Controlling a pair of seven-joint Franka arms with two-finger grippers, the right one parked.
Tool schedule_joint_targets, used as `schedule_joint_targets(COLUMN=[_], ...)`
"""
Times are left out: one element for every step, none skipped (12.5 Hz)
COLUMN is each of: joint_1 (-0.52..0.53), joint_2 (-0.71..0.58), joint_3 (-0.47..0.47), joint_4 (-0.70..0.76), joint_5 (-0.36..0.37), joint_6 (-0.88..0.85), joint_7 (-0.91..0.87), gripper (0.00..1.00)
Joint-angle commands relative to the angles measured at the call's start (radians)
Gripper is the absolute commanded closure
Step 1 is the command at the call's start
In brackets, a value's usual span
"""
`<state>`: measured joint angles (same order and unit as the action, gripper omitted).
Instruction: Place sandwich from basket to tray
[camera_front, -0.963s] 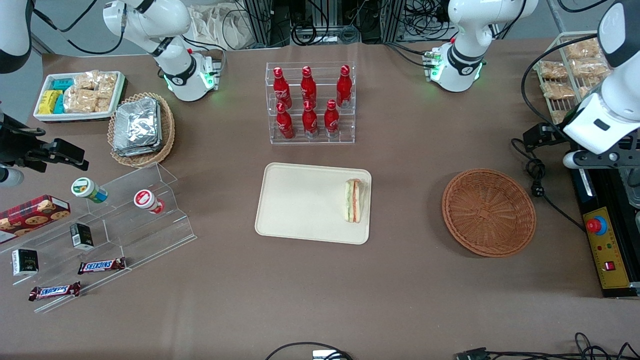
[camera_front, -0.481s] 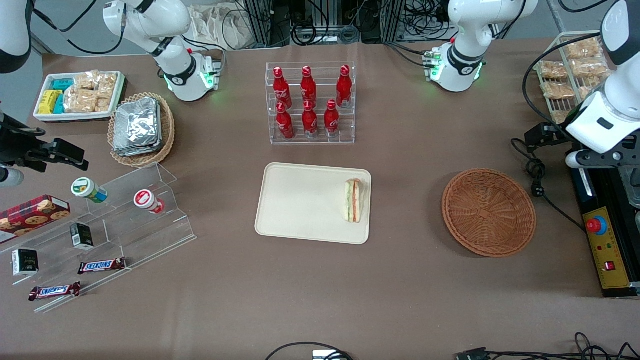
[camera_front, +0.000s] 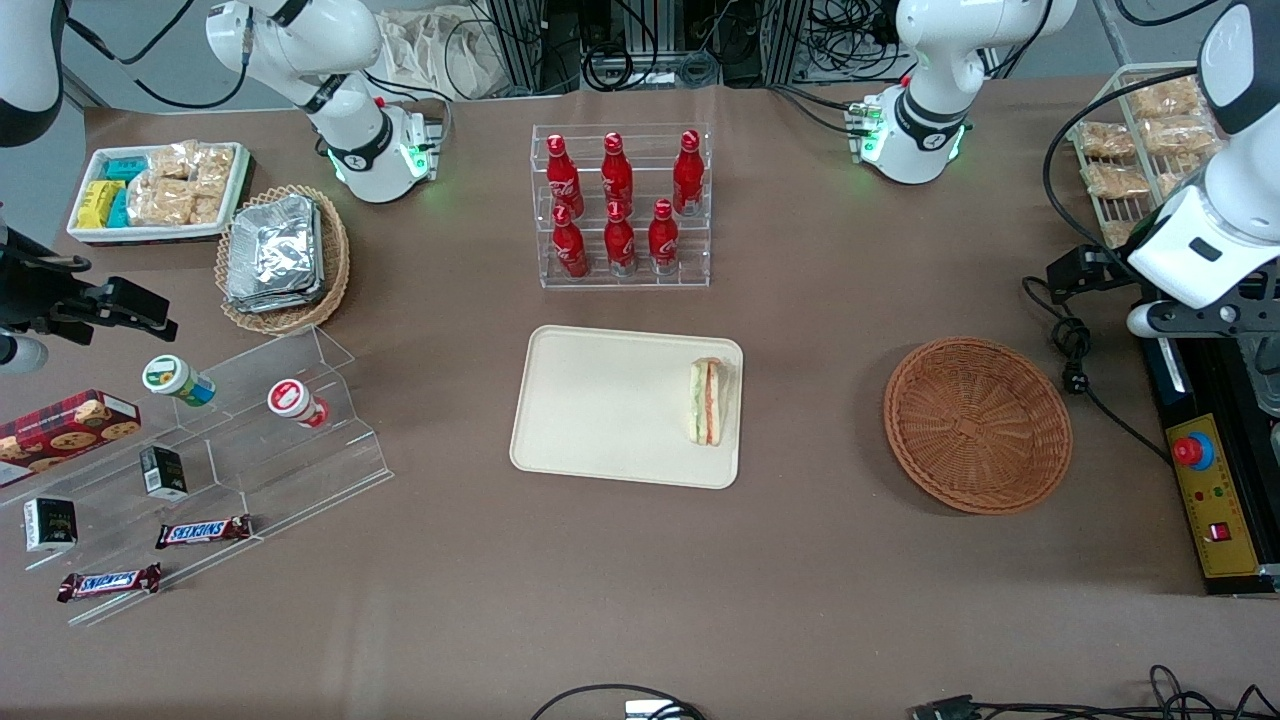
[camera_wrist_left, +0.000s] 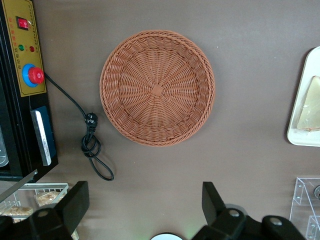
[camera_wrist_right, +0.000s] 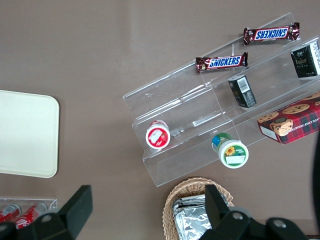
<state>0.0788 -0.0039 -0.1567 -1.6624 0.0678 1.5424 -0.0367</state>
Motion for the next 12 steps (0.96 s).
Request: schedule_joint_targets(joint_1=[0.009,0.009,0.007,0.007,0.007,0.007,0.007,0.007,0.007,0.007,0.007,0.007], joint_2=[-0.042,-0.041,-0.039,-0.031,-0.030,-0.028,-0.028,-0.030,-0.030,-0.030,-0.028,-0.028], joint_3=[-0.006,-0.006,-0.004,-0.006,-0.006,-0.006,-0.006,-0.006,-0.006,-0.006,-0.006,-0.006], joint_4=[-0.048,-0.050,-0.048,-0.045,-0.043,-0.043,-0.043,-0.043,-0.043,-0.043,-0.043,-0.043], joint_5=[-0.009,-0.009,-0.011,-0.011,-0.013,-0.013,-0.013,-0.013,-0.013,-0.013,-0.013,-0.013], joint_6=[0.008,0.010,0.010,0.011,0.011,0.011,0.011,0.010,0.010,0.010,0.010,0.010], joint_7=[0.015,0.015,0.015,0.015,0.014,0.014,0.014,0.014,0.014,0.012,0.012,0.012], gripper=[0.00,0.00,0.00,0.00,0.00,0.00,0.00,0.00,0.00,0.00,0.00,0.00])
